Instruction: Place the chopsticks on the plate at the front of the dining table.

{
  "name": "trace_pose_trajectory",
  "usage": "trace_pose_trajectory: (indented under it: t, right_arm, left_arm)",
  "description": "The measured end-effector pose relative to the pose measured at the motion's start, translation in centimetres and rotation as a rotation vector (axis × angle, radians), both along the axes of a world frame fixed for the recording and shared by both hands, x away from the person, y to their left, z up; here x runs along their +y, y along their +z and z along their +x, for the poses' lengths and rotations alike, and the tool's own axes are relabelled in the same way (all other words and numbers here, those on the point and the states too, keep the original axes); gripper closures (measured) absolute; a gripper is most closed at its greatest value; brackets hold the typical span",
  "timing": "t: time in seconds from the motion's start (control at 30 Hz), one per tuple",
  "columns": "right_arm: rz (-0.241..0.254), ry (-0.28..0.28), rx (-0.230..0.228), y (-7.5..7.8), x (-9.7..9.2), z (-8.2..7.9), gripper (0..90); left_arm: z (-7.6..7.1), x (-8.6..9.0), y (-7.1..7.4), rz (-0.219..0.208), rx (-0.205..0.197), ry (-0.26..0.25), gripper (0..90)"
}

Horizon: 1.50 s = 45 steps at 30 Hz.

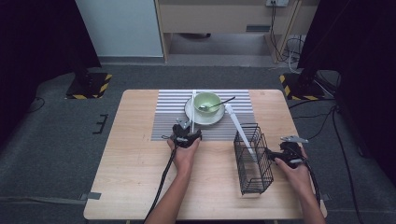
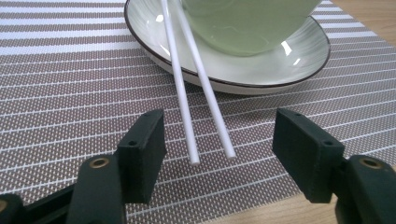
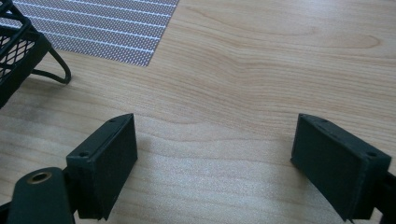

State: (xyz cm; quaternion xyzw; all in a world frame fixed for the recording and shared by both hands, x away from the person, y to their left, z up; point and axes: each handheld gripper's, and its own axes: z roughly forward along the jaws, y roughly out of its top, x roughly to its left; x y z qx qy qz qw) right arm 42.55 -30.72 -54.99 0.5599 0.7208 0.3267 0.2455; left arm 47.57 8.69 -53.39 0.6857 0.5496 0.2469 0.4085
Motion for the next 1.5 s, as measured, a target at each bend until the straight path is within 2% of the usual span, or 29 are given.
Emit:
trace_pose_trajectory:
  t: [0.07, 0.17, 0.6, 0.87, 1.5]
  right_arm:
    - [0.0, 0.0, 0.0, 0.0, -0.01, 0.0, 14.2]
    - [0.0, 0.001, 0.0, 0.0, -0.02, 0.0, 14.2]
    - [0.0, 0.001, 0.0, 0.0, -0.04, -0.02, 14.2]
    - [0.0, 0.001, 0.0, 0.0, -0.04, -0.02, 14.2]
    - [0.001, 0.001, 0.0, 0.0, -0.04, -0.03, 14.2]
  left_arm:
    - [0.09, 0.01, -0.19, 0.01, 0.006, 0.0, 38.8]
    - [0.2, 0.07, -0.36, 0.001, 0.013, 0.007, 40.4]
    - [0.1, 0.07, -0.43, 0.011, 0.01, 0.015, 56.2]
    - [0.05, 0.0, -0.34, 0.016, 0.003, 0.016, 62.1]
    - [0.07, -0.34, -0.21, 0.027, -0.001, 0.0, 69.7]
